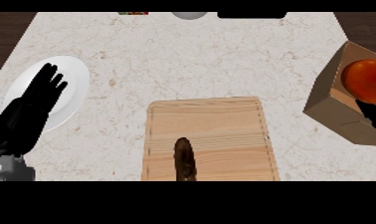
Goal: Pick the tomato from the cutting board and place it in the cardboard box
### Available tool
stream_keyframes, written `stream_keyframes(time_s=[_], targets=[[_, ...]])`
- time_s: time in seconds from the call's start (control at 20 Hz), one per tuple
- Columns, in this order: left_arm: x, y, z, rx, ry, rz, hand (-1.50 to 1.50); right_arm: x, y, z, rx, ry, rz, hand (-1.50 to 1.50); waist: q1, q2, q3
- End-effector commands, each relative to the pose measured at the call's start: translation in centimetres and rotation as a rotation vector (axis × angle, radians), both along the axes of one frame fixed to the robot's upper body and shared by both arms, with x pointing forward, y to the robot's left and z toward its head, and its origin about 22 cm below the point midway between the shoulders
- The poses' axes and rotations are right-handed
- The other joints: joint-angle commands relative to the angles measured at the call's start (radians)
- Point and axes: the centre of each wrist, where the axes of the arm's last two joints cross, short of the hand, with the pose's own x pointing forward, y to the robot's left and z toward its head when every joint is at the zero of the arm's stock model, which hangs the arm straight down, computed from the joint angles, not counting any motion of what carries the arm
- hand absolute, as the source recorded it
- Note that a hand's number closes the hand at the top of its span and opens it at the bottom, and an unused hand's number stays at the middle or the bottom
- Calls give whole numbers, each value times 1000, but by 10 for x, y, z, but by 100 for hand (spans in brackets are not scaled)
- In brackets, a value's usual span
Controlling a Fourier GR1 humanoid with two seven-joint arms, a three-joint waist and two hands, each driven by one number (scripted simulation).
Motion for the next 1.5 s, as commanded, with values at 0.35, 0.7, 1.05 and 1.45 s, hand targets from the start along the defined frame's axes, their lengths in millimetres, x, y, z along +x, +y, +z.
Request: stream_keyframes(time_s=[0.35,0.7,1.05,1.45], targets=[[7,-9,-6,-2,-14,11,0,27,-30,-92,68,253,18,150,-2,1,0],[8,11,-17,-7,-1,-12,0,52,-55,-114,95,361,-8,-150,2,1,0],[2,5,-11,1,18,10,0,38,-64,-122,462,122,31,-150,-13,-4,1],[-1,-5,-6,5,5,3,0,28,-140,-87,814,-24,-48,-150,-5,-2,1]])
